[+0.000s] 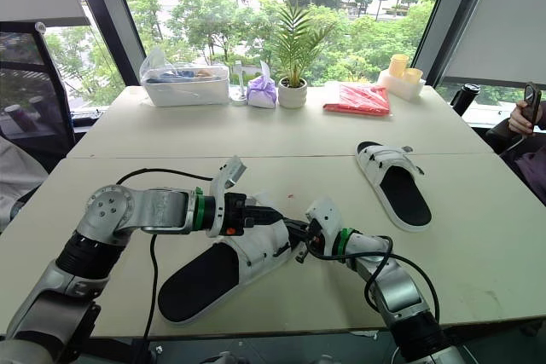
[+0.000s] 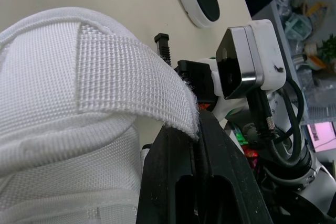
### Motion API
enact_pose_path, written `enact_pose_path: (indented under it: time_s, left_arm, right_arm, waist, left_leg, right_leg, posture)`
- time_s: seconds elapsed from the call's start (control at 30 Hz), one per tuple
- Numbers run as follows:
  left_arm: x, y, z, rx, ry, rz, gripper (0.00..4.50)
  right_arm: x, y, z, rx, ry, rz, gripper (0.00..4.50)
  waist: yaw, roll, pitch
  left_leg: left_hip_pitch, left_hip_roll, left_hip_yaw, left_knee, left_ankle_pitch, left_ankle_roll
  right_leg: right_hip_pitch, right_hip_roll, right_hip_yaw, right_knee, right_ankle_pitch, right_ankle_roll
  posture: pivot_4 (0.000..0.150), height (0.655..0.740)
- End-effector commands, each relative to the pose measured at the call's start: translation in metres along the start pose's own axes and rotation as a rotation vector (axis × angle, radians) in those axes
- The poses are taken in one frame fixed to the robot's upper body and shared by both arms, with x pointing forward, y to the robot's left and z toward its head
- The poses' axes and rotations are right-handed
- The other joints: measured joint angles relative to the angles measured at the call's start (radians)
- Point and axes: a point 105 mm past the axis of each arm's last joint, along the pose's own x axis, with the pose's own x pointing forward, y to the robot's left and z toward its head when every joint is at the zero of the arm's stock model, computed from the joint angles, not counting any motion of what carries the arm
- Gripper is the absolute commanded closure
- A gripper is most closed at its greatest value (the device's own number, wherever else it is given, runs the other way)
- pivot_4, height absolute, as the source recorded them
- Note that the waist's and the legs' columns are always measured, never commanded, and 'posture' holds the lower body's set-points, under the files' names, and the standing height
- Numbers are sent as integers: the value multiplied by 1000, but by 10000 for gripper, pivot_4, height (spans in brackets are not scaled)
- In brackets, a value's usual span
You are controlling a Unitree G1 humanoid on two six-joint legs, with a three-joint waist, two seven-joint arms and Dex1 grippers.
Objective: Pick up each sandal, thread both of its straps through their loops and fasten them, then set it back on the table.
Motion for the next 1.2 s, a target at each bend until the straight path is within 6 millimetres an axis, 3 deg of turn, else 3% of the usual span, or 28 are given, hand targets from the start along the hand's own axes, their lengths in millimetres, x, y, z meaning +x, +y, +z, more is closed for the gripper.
enact_pose_path:
  time_s: [0.03,0.3,0.63,0.87,1.2]
  left_arm:
    - [-4,-6,3,1,-22,-30,44310]
    - [-6,3,-11,29,46,25,44310]
    - [-10,9,-21,187,130,94,44310]
    - [-13,11,-10,384,150,147,44310]
    - [-7,-12,-4,681,258,-25,44310]
  right_arm:
    - [-4,2,-41,67,149,-24,45000]
    - [-4,2,-41,61,151,-23,45000]
    - [-3,1,-41,60,148,-21,45000]
    - [-3,1,-41,61,148,-21,45000]
    - [-3,1,-40,61,149,-21,45000]
  waist:
    - [0,0,0]
    - [-1,0,0]
    - [-1,0,0]
    - [-2,0,0]
    - [-3,0,0]
  left_leg:
    - [0,0,0,0,0,0]
    - [0,0,0,-1,0,0]
    - [0,0,0,-4,0,0]
    - [0,0,1,-8,0,-1]
    - [1,0,2,-12,1,-3]
  right_leg:
    - [0,0,0,0,0,0]
    - [0,0,0,-1,0,0]
    - [0,1,0,-7,2,-2]
    - [1,2,-1,-12,3,-4]
    - [-1,2,-2,-14,3,-4]
  posture:
    - [1500,7400]
    - [1500,7400]
    - [1500,7400]
    - [1500,7400]
    - [1500,7400]
